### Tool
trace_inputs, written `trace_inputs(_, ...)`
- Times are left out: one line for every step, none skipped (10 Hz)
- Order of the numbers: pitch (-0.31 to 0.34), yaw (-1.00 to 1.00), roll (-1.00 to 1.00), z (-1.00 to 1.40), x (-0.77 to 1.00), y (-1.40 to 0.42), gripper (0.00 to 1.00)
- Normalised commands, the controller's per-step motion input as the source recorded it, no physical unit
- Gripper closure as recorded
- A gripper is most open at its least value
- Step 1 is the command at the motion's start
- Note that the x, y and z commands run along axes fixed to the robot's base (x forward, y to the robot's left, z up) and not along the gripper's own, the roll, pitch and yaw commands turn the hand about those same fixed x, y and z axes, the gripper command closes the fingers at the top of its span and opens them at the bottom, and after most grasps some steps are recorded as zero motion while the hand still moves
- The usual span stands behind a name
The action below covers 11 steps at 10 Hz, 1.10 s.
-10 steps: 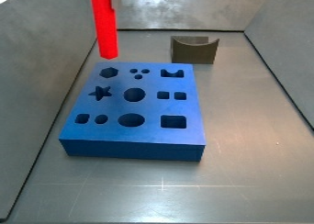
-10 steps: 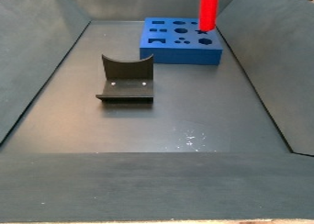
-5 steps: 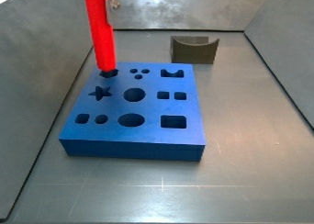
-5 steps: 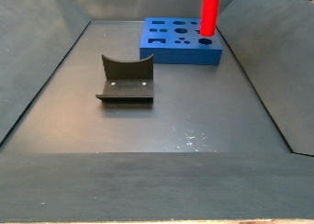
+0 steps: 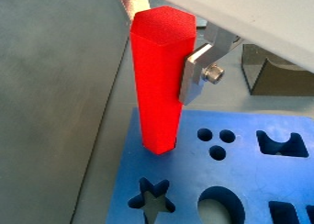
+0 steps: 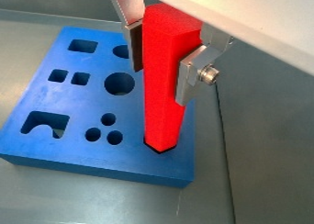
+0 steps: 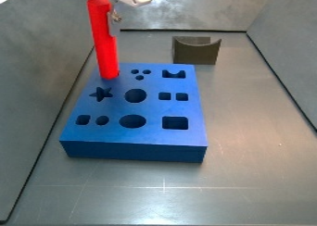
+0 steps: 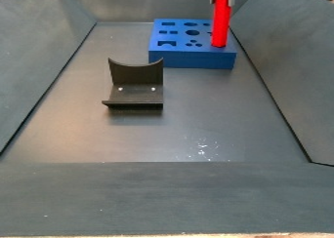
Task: Pick up the hexagon object. Move up. Move to above the board. Insert the hexagon object.
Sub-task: Insert the hexagon object.
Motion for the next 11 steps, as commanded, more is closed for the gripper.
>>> trace_inputs(0.000, -0.02, -0.08, -0.32, 0.20, 0.03, 1.00)
trace_inputs(0.000, -0.14, -0.12, -0.29, 0.24, 0.14, 1.00)
trace_inputs(0.010, -0.03, 0.00, 0.00, 0.00, 0.00, 1.00)
trace_inputs(0.000, 0.00, 0.00, -0.02, 0.00, 0.00, 1.00)
trace_inputs(0.000, -0.07, 0.03, -0.84, 0.09, 0.03, 1.00)
trace_inputs(0.000, -0.16, -0.03, -1.00, 0.14, 0.11, 1.00)
trace_inputs(0.000, -0.16, -0.01, -1.00, 0.14, 0.11, 1.00)
trace_inputs(0.000, -0.16, 0.00, -1.00, 0.12, 0.07, 1.00)
trace_inputs(0.000, -0.11, -0.01, -1.00, 0.23, 0.05, 1.00)
trace_inputs(0.026, -0.10, -0.02, -1.00, 0.25, 0.04, 1.00)
trace_inputs(0.024, -0.09, -0.03, -1.00, 0.23, 0.04, 1.00)
